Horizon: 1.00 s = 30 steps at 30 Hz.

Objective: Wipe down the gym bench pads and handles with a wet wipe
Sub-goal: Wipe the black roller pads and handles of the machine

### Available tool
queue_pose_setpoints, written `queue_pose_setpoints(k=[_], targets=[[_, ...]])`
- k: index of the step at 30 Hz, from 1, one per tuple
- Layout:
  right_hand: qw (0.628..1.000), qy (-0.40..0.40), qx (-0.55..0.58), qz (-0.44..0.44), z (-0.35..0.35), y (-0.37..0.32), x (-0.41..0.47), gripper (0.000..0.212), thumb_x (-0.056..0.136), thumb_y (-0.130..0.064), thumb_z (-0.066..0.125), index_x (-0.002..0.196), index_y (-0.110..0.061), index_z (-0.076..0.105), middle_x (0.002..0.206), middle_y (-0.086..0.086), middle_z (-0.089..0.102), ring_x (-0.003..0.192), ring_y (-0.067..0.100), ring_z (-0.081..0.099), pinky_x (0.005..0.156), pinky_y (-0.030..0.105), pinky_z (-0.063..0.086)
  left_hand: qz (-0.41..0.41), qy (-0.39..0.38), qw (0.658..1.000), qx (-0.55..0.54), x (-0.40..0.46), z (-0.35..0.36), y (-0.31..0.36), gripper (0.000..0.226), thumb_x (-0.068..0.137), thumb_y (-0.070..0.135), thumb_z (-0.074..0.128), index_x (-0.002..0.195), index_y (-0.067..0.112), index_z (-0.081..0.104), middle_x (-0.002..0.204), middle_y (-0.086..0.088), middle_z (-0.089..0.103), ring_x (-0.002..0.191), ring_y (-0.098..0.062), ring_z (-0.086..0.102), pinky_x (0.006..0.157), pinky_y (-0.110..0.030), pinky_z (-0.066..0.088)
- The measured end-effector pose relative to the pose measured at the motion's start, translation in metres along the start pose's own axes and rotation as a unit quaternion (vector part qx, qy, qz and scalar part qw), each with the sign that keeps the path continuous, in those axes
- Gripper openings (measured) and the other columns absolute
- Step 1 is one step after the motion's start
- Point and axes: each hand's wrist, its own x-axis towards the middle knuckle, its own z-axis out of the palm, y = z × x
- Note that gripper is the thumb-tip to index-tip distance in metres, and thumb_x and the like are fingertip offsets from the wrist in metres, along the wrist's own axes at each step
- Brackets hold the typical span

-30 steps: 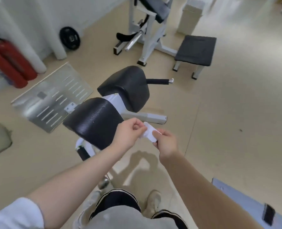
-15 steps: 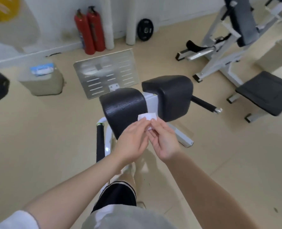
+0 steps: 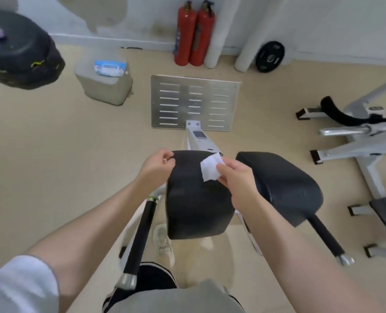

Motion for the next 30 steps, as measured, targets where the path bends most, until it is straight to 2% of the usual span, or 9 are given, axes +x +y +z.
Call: queue_pose_setpoints(k=[2, 5, 7, 10, 13, 19, 22, 26, 30], targets=[[0.997, -0.018, -0.062, -0.032, 0.008, -0.007, 0.03, 0.017, 0.087, -0.001, 0.051, 0.093, 0.002, 0.067, 0.085, 0.018, 0.061, 0.07, 0.016, 0.05, 0.08, 0.028, 0.049, -0.059, 0.028, 0.997, -0.039, 0.021, -0.001, -0.013, 0.026, 0.092, 0.016, 0.047, 0.115, 0.009, 0.055, 0.106, -0.003, 0.055, 0.091, -0.017, 0.049, 0.075, -0.024, 0.035], [0.968, -0.039, -0.219, -0.117, 0.025, -0.008, 0.082, 0.025, 0.092, -0.01, 0.05, 0.107, -0.016, 0.068, 0.11, 0.001, 0.064, 0.099, 0.017, 0.056, 0.083, 0.024, 0.043, -0.102, 0.04, 0.993, -0.051, 0.043, 0.004, -0.031, 0.029, 0.091, 0.02, 0.052, 0.118, 0.008, 0.055, 0.113, -0.004, 0.056, 0.103, -0.02, 0.052, 0.086, -0.026, 0.037], [0.902, -0.081, -0.371, -0.203, 0.039, -0.011, 0.115, 0.03, 0.094, -0.011, 0.046, 0.115, -0.02, 0.065, 0.123, 0.001, 0.062, 0.115, 0.02, 0.053, 0.095, 0.025, 0.04, -0.133, -0.019, 0.989, -0.068, 0.053, 0.012, -0.038, 0.035, 0.09, 0.027, 0.054, 0.121, 0.01, 0.053, 0.116, -0.002, 0.054, 0.11, -0.019, 0.05, 0.095, -0.029, 0.036], [0.795, -0.161, -0.525, -0.26, 0.065, -0.01, 0.156, 0.034, 0.097, -0.013, 0.04, 0.121, -0.025, 0.06, 0.128, 0.0, 0.059, 0.117, 0.023, 0.052, 0.099, 0.03, 0.039, -0.136, -0.111, 0.981, -0.081, 0.063, 0.022, -0.044, 0.035, 0.088, 0.035, 0.056, 0.117, 0.015, 0.056, 0.114, 0.003, 0.057, 0.109, -0.015, 0.052, 0.09, -0.027, 0.038], [0.717, -0.224, -0.597, -0.281, 0.091, -0.003, 0.185, 0.036, 0.097, -0.013, 0.037, 0.123, -0.026, 0.058, 0.127, 0.0, 0.06, 0.115, 0.025, 0.053, 0.096, 0.033, 0.042, -0.126, -0.115, 0.979, -0.112, 0.071, 0.024, -0.054, 0.039, 0.084, 0.031, 0.061, 0.122, 0.02, 0.058, 0.119, 0.004, 0.062, 0.111, -0.014, 0.056, 0.096, -0.028, 0.045], [0.657, -0.399, -0.578, -0.272, 0.115, 0.015, 0.201, 0.037, 0.096, -0.006, 0.037, 0.126, -0.015, 0.056, 0.133, 0.004, 0.055, 0.123, 0.021, 0.048, 0.102, 0.023, 0.03, -0.17, -0.086, 0.942, -0.277, 0.07, 0.033, -0.063, 0.026, 0.087, 0.005, 0.059, 0.1, 0.027, 0.063, 0.099, 0.007, 0.069, 0.087, 0.004, 0.065, 0.073, -0.006, 0.047], [0.638, -0.436, -0.571, -0.277, 0.109, 0.018, 0.208, 0.037, 0.095, -0.005, 0.038, 0.122, -0.019, 0.06, 0.127, 0.004, 0.06, 0.117, 0.022, 0.052, 0.097, 0.024, 0.035, -0.192, -0.06, 0.922, -0.329, 0.069, 0.039, -0.065, 0.028, 0.087, 0.0, 0.057, 0.107, 0.02, 0.062, 0.098, 0.003, 0.068, 0.083, -0.002, 0.066, 0.07, -0.008, 0.049], [0.647, -0.413, -0.591, -0.248, 0.081, 0.007, 0.216, 0.038, 0.097, -0.01, 0.037, 0.125, -0.028, 0.056, 0.127, 0.005, 0.057, 0.111, 0.026, 0.054, 0.094, 0.027, 0.038, -0.186, -0.082, 0.915, -0.35, 0.068, 0.037, -0.063, 0.035, 0.088, 0.001, 0.056, 0.121, 0.012, 0.059, 0.111, -0.01, 0.067, 0.096, -0.015, 0.066, 0.079, -0.018, 0.051], [0.643, -0.344, -0.647, -0.223, 0.041, 0.006, 0.222, 0.041, 0.097, -0.008, 0.037, 0.129, -0.029, 0.05, 0.131, 0.01, 0.05, 0.119, 0.031, 0.048, 0.099, 0.032, 0.038, -0.197, -0.078, 0.918, -0.337, 0.07, 0.034, -0.058, 0.034, 0.088, -0.002, 0.056, 0.116, 0.016, 0.06, 0.095, 0.002, 0.072, 0.083, -0.005, 0.068, 0.071, -0.012, 0.051]])
